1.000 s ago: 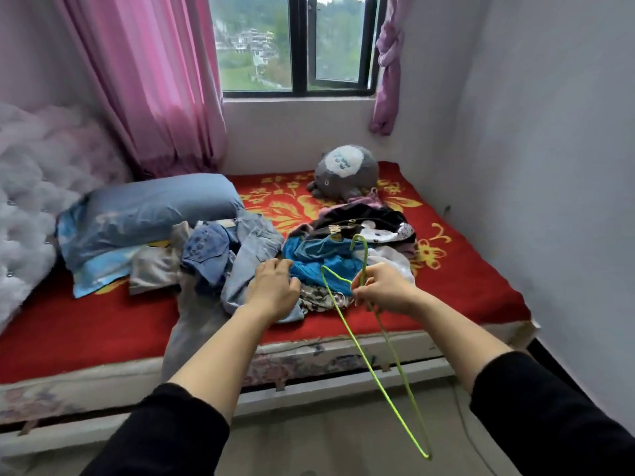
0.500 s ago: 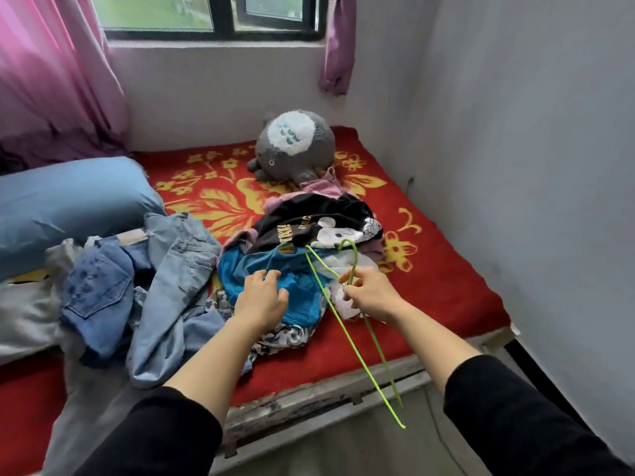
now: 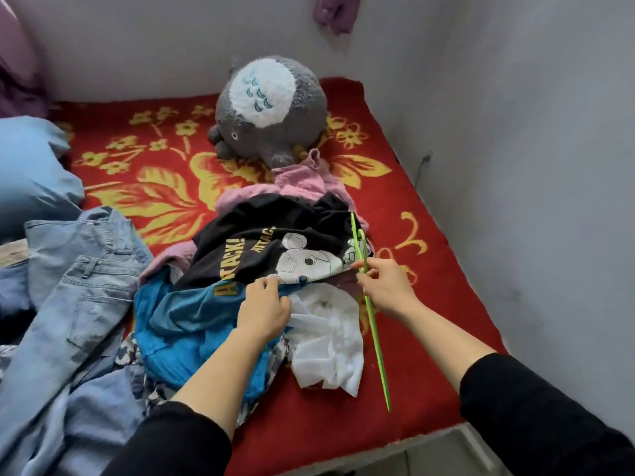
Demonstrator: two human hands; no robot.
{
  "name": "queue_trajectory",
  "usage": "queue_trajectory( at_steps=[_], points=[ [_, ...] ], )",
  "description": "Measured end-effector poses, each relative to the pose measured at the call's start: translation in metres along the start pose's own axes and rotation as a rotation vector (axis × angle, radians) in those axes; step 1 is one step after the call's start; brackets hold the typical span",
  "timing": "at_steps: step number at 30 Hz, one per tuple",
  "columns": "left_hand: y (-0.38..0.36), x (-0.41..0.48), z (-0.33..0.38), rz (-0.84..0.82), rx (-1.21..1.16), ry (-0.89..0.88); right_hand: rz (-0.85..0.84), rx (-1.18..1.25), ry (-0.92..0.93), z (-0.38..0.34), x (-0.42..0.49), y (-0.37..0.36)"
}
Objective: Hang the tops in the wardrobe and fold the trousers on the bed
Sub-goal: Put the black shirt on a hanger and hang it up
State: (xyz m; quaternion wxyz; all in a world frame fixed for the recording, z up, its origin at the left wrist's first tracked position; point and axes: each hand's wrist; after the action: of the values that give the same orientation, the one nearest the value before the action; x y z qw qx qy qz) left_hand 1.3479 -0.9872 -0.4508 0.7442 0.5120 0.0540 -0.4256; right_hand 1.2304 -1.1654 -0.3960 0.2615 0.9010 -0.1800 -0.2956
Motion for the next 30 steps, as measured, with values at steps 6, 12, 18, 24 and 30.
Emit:
queue_trajectory(
  at_steps=[6, 12, 18, 24, 30],
  points=[
    [-0.049, 0.098, 0.030, -0.064, 0.104, -0.012, 0.120, -0.077, -0.050, 0.064, 0.085, 0.026],
    [-0.108, 0.180, 0.034, -0.071, 0.316, -0.085, 0.105, -0.241, -0.071, 0.133, 0.129, 0.012],
    [-0.107, 0.232, 0.030, 0.127, 0.162, -0.193, 0.044, -0.338, -0.151, 0.165, 0.141, 0.001],
    [-0.001, 0.209, 0.032, 0.153, -0.426, -0.182, 0.136, -0.330, -0.072, 0.142, 0.171, 0.005],
    [0.060, 0.181, -0.031, 0.297, -0.725, 0.106, 0.173, -0.297, 0.062, 0.099, 0.196, -0.005]
  ],
)
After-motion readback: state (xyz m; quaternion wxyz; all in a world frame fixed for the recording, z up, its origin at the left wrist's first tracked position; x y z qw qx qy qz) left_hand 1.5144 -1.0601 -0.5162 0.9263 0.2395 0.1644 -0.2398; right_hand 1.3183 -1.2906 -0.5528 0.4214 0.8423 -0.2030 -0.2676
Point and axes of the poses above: each hand's wrist, its own x-axis towards the middle knuckle, its own y-axis out of the back of the hand, z = x × y, and after that the axes turned 13 degrees about -z, right-handed
